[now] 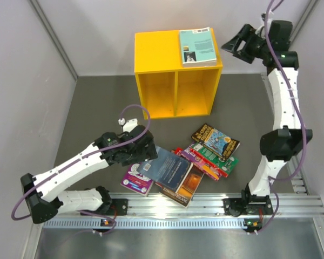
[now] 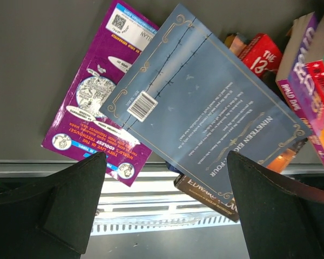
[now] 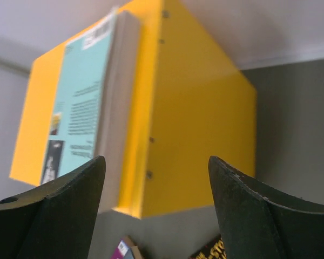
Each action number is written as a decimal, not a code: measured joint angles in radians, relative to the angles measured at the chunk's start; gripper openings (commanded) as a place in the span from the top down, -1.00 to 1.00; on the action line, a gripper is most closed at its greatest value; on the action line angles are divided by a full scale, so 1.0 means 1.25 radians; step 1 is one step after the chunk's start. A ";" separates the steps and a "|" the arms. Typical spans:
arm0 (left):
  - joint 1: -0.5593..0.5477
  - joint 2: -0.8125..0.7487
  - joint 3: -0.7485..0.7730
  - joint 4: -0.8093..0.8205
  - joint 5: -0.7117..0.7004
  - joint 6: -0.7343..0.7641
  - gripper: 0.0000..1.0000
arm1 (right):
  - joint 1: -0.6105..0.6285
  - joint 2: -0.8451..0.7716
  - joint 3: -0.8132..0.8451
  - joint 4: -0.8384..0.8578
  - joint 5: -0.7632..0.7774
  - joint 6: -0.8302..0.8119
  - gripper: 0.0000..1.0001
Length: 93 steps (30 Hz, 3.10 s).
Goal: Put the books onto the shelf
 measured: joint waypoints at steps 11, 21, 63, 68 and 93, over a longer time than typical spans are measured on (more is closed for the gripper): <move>0.003 0.023 -0.120 0.079 0.079 -0.027 -0.97 | -0.026 -0.540 -0.603 -0.042 0.153 -0.007 -0.52; 0.003 -0.041 -0.339 0.280 0.178 -0.181 -0.97 | 0.044 -0.670 -0.858 -0.148 0.141 0.003 -0.54; -0.021 -0.110 0.055 0.284 0.030 0.063 1.00 | 0.440 -0.708 -1.111 0.354 -0.176 0.340 -1.00; -0.021 -0.106 0.109 0.269 0.065 0.113 1.00 | 0.461 -0.657 -1.100 0.405 -0.175 0.357 -1.00; -0.017 -0.150 0.277 0.286 0.102 0.155 1.00 | 0.507 -0.635 -1.125 0.796 -0.218 0.574 -0.99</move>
